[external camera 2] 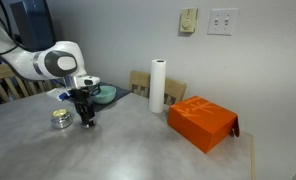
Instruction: Place the lid on top of the silver container
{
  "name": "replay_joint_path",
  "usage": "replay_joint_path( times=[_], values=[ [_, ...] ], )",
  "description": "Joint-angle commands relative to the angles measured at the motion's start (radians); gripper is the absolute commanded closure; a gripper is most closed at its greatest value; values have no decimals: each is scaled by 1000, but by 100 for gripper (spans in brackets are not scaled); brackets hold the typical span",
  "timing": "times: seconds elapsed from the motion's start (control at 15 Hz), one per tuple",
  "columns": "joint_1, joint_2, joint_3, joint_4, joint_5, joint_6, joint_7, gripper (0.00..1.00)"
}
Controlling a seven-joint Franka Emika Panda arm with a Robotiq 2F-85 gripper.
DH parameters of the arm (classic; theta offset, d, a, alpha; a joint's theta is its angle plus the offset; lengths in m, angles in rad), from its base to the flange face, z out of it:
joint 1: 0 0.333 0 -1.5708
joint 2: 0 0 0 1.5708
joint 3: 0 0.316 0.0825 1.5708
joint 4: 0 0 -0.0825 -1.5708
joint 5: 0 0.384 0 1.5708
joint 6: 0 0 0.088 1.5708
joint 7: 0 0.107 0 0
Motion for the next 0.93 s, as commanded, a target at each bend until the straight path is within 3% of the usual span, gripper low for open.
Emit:
replay_joint_path(
  times=[0.0,0.2,0.33,0.87],
  values=[
    [102,-77,-66,-59,-120,-19,138,56],
    [139,-124,-72,-69,-213,-60,246,56],
    [133,-157,-39,-74,-237,-100,271,56],
    [100,-228,149,-55,-162,-302,209,56]
  ],
)
